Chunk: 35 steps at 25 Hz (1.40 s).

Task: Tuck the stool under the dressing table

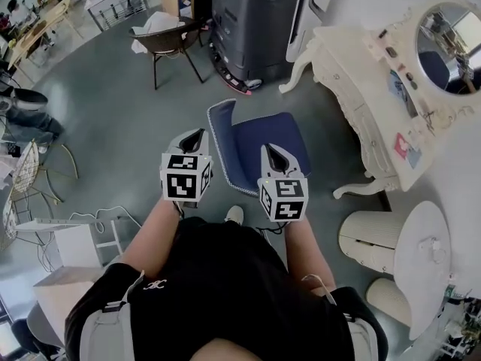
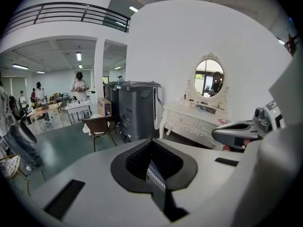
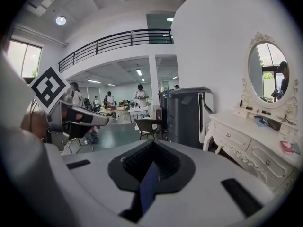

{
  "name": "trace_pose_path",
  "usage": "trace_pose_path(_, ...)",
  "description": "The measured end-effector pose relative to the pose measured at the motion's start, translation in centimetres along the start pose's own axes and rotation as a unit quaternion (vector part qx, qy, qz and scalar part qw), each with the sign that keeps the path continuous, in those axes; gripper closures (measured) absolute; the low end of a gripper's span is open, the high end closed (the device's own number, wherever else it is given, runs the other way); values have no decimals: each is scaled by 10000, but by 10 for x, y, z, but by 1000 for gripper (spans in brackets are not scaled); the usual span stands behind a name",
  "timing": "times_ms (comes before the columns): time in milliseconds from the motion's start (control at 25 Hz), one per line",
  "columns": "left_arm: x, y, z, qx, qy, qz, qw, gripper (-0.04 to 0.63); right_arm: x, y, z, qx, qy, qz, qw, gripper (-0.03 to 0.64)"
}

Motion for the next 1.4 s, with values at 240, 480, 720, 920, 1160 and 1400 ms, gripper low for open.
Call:
trace_pose_path(240,-12,3,-19,-326,72,-62,9994,591,12,-2,-11,-152,-78,-140,9998,609)
trace_pose_path(480,-37,16,-50,-706,-140,-294,9970,591,21,-11,-19,-351,-404,-469,9975,609)
trace_pose_path(720,-64,37,-112,-1270,-724,-919,9850,591,36,-15,-38,-499,-1099,-1071,9869,609)
trace_pose_path(920,-75,52,-169,-1777,-1449,-1563,9607,591,35,-35,-49,-904,-1650,-2130,9588,609)
trace_pose_path(1160,-86,58,-234,-2384,-1971,-2196,9253,589,24,-70,-45,-1060,-2190,-3447,9066,609)
trace_pose_path(1400,-88,44,-291,-3205,-2561,-2471,8779,509,9,-128,-34,-1418,-2336,-4497,8503,609)
Point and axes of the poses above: the fingertips, and each gripper's own axes: z backward along the fingers, x to its right, y out of its top, the point moved 5 cm from there along z, backward along the fingers, and after that the axes turned 15 degrees about -x, right-handed, at the moved point
